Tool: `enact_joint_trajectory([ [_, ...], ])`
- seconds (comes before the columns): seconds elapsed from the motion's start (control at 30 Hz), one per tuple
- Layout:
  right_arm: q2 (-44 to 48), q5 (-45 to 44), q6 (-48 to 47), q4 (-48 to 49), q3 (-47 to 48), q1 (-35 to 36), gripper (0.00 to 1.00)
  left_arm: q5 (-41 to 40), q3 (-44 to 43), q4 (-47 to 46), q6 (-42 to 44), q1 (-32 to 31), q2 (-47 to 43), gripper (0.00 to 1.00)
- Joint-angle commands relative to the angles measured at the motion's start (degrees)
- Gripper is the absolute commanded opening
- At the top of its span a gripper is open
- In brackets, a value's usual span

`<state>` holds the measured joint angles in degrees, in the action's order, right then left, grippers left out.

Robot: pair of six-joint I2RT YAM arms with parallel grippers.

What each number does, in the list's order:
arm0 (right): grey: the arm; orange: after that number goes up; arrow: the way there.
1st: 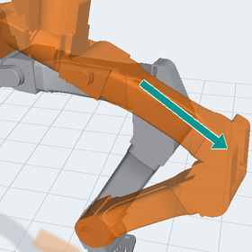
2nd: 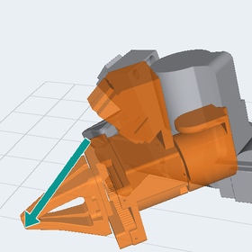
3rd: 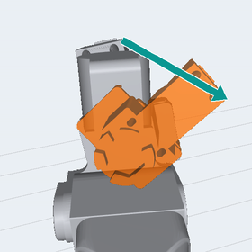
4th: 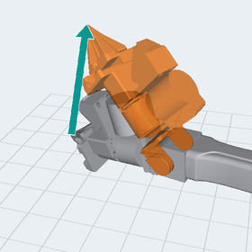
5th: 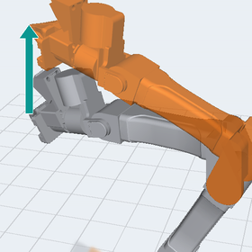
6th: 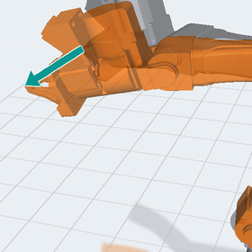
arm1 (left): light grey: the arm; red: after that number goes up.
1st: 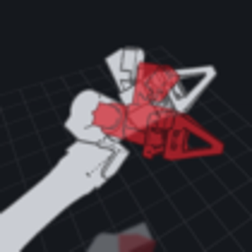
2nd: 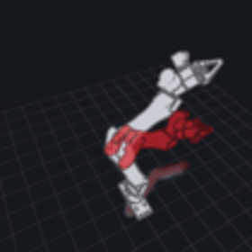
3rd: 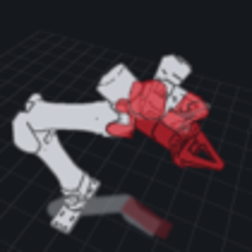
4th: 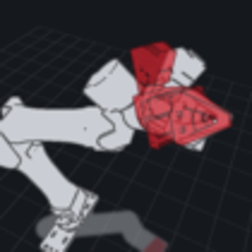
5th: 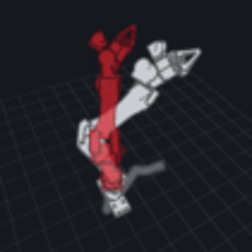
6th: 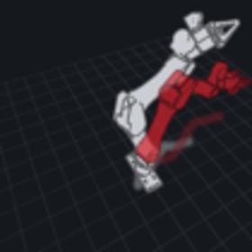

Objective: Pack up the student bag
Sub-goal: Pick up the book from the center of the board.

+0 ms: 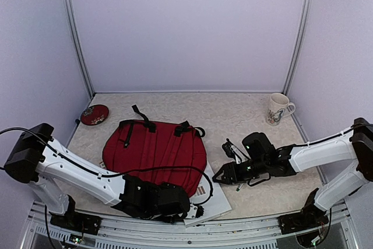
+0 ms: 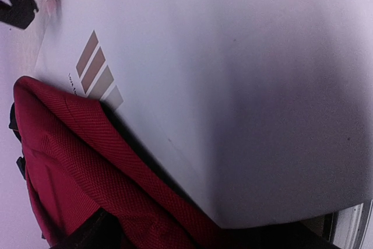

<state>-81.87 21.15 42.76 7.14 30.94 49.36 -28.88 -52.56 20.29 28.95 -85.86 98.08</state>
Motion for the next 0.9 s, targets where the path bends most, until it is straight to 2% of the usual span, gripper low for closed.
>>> enact_joint_trajectory([
  [0.0, 2.44, 0.04, 1.93, -4.08, -2.74, 0.03, 0.7, 4.39, 2.24, -3.28, 1.77, 1.11, 0.48, 0.77],
  [0.1, 0.45, 3.12, 2.27, -3.0, -2.52, 0.63, 0.79, 6.44, 2.53, -4.26, 3.06, 2.55, 0.81, 0.68],
  [0.17, -1.33, 5.56, 2.69, -1.33, -2.07, 1.15, 0.8, 7.7, 2.82, -5.03, 3.8, 3.39, 1.1, 0.62],
  [0.3, -5.85, 9.33, 3.26, 2.16, -0.21, 1.54, 0.8, 9.45, 4.78, -8.43, 5.4, 4.8, 0.85, 0.56],
  [0.5, -9.11, 16.47, 4.89, 10.26, 2.73, 3.27, 0.78, 10.75, 6.33, -10.13, 5.47, 5.52, -0.5, 0.55],
  [0.77, -1.37, 20.91, 11.44, 22.65, 2.19, 5.0, 0.76, 10.37, 6.31, -10.23, 4.59, 5.59, -0.56, 0.55],
  [0.87, 1.12, 20.64, 12.35, 23.72, 1.99, 5.81, 0.75, 9.48, 6.37, -10.88, 4.55, 5.6, -0.78, 0.55],
])
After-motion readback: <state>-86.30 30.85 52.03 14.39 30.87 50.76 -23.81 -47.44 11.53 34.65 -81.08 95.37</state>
